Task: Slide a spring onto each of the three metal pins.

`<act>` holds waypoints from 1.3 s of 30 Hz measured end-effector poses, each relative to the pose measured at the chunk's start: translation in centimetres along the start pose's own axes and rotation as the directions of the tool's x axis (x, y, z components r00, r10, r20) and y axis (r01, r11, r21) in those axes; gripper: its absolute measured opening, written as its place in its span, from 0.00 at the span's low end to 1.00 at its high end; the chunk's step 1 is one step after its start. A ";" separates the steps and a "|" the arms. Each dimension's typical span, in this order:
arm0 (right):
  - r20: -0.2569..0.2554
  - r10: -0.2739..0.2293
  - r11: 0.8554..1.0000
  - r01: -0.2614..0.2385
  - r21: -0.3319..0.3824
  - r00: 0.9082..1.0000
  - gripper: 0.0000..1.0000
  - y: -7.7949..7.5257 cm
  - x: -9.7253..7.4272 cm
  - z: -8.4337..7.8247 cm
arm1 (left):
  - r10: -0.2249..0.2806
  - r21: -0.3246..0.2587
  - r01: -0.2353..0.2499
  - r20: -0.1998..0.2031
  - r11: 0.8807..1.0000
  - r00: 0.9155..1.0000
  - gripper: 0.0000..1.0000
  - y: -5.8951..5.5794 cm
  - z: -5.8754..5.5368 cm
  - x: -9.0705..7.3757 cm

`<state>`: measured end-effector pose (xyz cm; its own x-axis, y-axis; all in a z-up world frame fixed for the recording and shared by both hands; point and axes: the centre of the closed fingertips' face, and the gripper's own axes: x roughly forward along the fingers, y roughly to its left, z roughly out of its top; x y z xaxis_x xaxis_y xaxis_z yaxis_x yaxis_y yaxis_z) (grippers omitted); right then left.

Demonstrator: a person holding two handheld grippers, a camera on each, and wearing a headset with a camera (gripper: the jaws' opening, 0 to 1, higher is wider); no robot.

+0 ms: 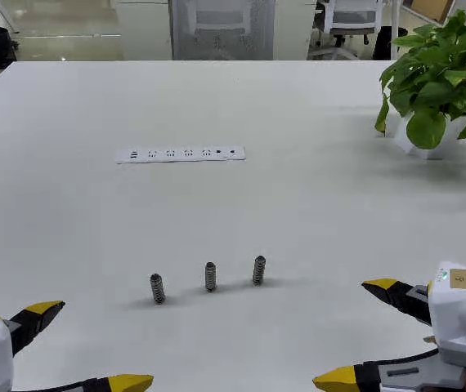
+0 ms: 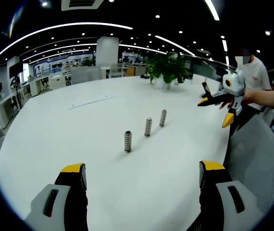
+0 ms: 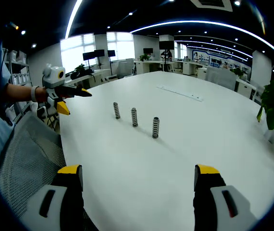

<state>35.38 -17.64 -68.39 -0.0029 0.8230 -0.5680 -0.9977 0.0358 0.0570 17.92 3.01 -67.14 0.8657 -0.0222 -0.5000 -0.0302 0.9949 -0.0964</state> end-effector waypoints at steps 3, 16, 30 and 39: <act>0.001 0.000 1.000 0.000 0.000 1.000 0.98 0.0 0.0 0.0 | 0.000 -0.001 0.000 -0.001 1.000 1.000 1.00 0.0 -0.1 0.0; 0.001 -0.003 1.000 0.003 -0.001 1.000 0.98 -0.1 -0.1 0.1 | 0.002 -0.003 -0.002 -0.003 1.000 1.000 1.00 0.1 -0.2 -0.1; -0.005 -0.008 1.000 0.008 -0.005 1.000 0.98 -0.4 -0.3 -0.2 | 0.001 -0.003 -0.001 -0.006 1.000 1.000 1.00 0.0 -0.2 0.0; -0.012 -0.013 1.000 0.013 -0.009 1.000 0.98 -0.5 -0.6 -0.3 | 0.001 0.000 -0.001 -0.005 1.000 1.000 0.99 0.1 -0.1 0.0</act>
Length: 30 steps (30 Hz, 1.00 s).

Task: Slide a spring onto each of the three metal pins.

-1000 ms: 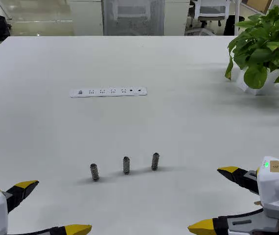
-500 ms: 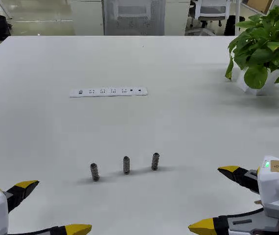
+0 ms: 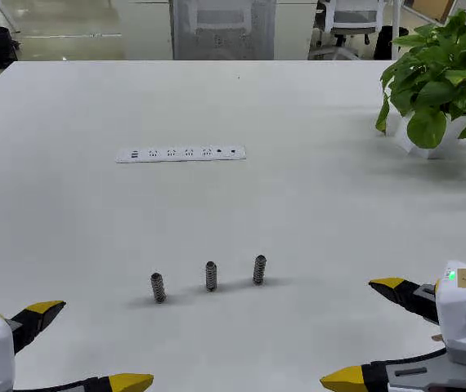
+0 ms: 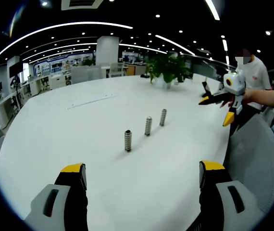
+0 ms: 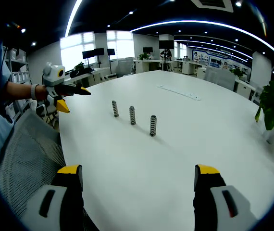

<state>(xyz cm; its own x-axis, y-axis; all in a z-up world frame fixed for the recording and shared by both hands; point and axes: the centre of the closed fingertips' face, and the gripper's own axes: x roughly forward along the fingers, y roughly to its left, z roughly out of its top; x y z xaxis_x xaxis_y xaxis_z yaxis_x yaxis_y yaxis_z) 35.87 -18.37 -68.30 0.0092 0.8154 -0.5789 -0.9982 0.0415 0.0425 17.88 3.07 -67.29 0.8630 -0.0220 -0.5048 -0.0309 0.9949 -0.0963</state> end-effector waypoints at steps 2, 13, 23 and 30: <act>0.000 -0.001 1.000 0.001 -0.002 1.000 0.98 -0.1 0.0 -0.1 | -0.002 0.000 0.002 -0.001 1.000 1.000 0.99 -0.1 0.0 0.0; -0.004 -0.001 1.000 0.001 -0.004 1.000 0.98 0.0 0.0 -0.1 | -0.001 0.000 0.001 0.001 1.000 1.000 0.99 -0.1 0.0 -0.1; -0.003 -0.002 1.000 0.002 -0.002 1.000 0.98 0.1 -0.1 -0.1 | -0.005 0.004 0.005 0.000 1.000 1.000 0.99 0.0 0.0 -0.1; -0.008 -0.004 1.000 0.004 -0.006 1.000 0.97 0.0 -0.1 -0.2 | -0.006 0.006 0.006 -0.002 1.000 1.000 0.99 -0.2 0.0 0.0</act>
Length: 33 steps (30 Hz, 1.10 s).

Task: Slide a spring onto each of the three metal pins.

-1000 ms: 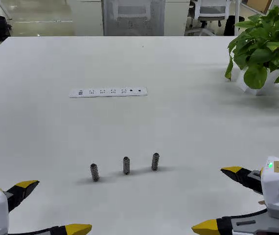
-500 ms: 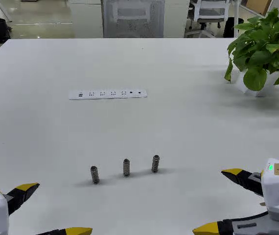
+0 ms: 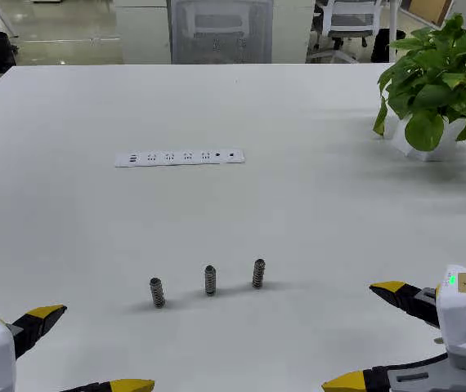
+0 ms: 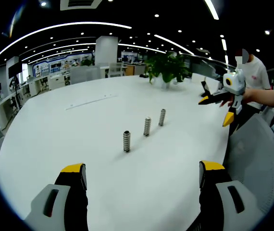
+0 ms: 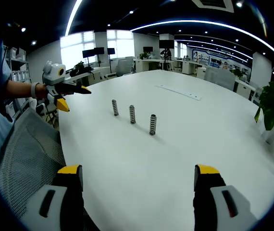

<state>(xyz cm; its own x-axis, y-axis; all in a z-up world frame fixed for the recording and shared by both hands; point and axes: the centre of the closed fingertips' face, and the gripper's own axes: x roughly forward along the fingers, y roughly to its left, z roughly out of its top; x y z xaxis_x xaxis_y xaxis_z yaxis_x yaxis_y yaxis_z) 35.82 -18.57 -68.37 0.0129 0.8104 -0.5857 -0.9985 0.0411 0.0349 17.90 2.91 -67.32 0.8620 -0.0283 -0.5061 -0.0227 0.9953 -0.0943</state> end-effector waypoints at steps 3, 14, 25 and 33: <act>0.003 0.005 1.000 -0.005 0.001 1.000 0.98 0.1 0.1 -0.1 | 0.000 -0.001 0.000 -0.001 1.000 1.000 0.99 -0.1 0.0 0.0; 0.009 0.015 1.000 -0.015 -0.002 1.000 0.97 0.3 0.3 0.0 | 0.015 -0.010 -0.015 0.005 1.000 1.000 0.99 -0.2 0.0 -0.1; 0.010 0.019 1.000 -0.019 -0.008 1.000 0.97 0.9 0.6 0.2 | 0.022 -0.021 -0.022 0.017 1.000 1.000 1.00 -0.3 -0.2 -0.4; 0.018 0.011 1.000 -0.010 -0.008 1.000 0.97 1.0 0.4 0.0 | 0.015 -0.016 -0.015 0.026 1.000 1.000 1.00 -0.9 -0.1 -0.5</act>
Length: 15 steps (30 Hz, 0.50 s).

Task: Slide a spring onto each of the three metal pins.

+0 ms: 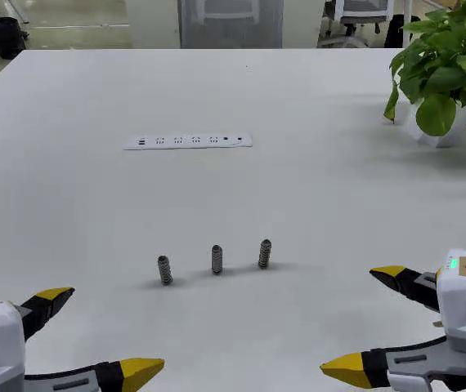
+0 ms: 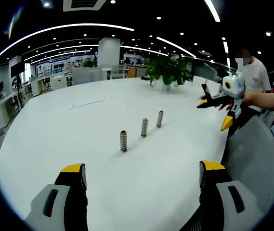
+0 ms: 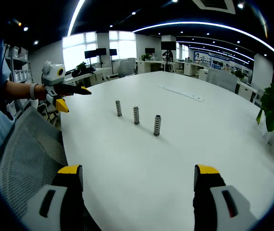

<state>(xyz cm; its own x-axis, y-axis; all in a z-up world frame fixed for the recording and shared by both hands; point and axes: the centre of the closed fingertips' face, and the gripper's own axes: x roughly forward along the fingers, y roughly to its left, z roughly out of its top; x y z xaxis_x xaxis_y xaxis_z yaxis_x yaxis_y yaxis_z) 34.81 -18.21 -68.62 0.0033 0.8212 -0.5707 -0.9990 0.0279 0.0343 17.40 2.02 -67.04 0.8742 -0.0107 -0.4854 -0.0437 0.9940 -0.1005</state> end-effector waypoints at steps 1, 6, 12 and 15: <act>0.002 -0.002 1.000 0.002 0.001 1.000 0.97 -0.3 0.1 -0.3 | -0.001 0.001 0.001 0.001 1.000 1.000 1.00 -0.1 0.0 0.0; 0.009 -0.006 1.000 0.006 0.008 1.000 0.97 -0.3 0.0 -0.7 | -0.005 0.005 0.005 -0.003 1.000 1.000 1.00 -0.2 -0.1 0.1; 0.010 -0.012 1.000 0.011 0.021 1.000 0.97 0.1 -0.3 -0.8 | -0.001 0.010 0.001 -0.002 1.000 1.000 1.00 -0.1 0.2 0.0; 0.019 -0.013 0.999 0.012 0.031 1.000 0.97 0.2 -0.4 -0.7 | 0.002 0.008 -0.002 0.004 1.000 1.000 1.00 -0.1 0.5 -0.1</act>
<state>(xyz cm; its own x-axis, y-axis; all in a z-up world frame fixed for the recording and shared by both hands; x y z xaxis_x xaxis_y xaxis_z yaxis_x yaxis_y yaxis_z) 34.55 -18.95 -69.00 0.0169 0.8316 -0.5551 -0.9971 0.0554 0.0527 17.54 2.00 -66.49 0.8761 -0.0086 -0.4820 -0.0410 0.9949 -0.0924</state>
